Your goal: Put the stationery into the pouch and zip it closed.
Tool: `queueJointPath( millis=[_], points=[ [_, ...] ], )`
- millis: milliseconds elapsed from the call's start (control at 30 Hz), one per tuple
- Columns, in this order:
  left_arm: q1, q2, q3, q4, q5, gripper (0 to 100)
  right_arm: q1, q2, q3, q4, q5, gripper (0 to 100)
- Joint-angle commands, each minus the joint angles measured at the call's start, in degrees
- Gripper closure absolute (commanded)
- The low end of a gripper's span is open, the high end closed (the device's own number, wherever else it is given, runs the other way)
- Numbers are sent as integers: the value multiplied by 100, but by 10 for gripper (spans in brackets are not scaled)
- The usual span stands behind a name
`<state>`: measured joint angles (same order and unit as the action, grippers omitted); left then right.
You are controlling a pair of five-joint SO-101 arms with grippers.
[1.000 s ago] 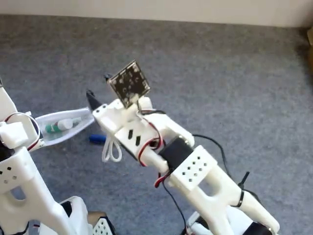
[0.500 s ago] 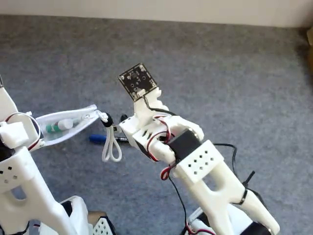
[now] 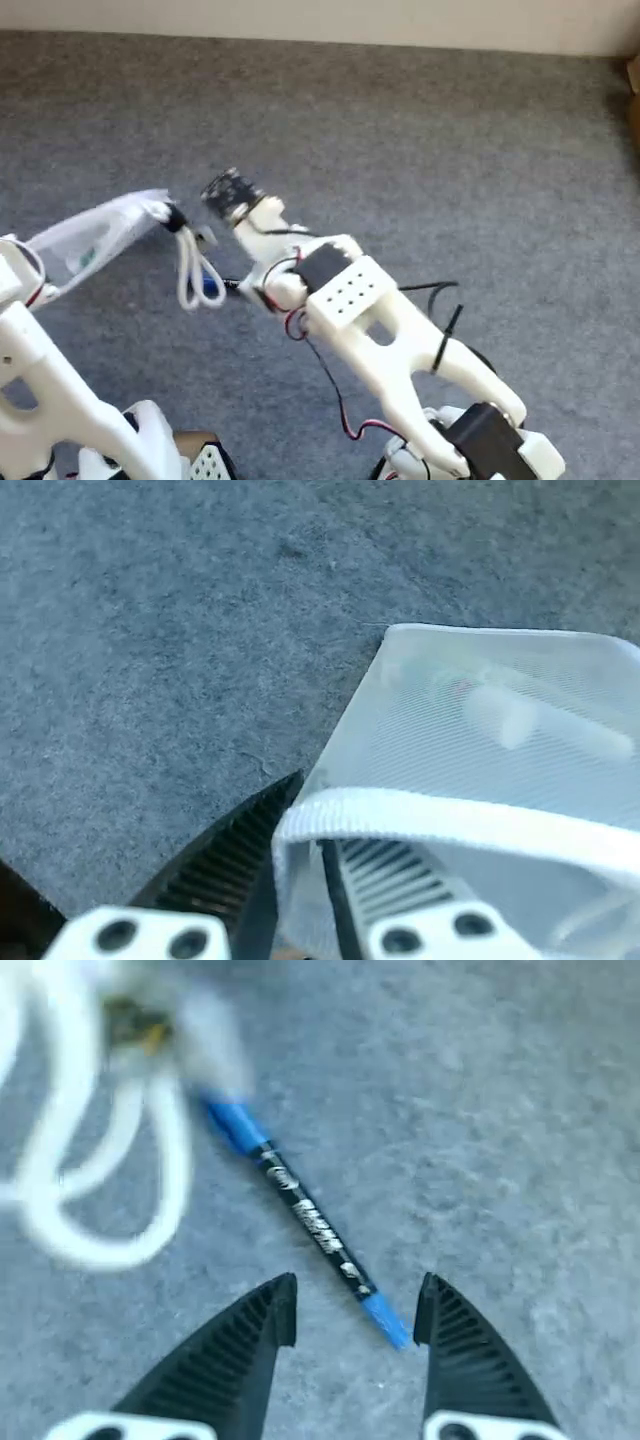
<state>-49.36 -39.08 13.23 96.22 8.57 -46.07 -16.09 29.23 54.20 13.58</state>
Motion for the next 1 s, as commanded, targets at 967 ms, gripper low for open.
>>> queueJointPath(
  millis=[967],
  points=[
    [-1235,-13,-347,-202,404,993,-690,2888,-2088,-875,220,817]
  ],
)
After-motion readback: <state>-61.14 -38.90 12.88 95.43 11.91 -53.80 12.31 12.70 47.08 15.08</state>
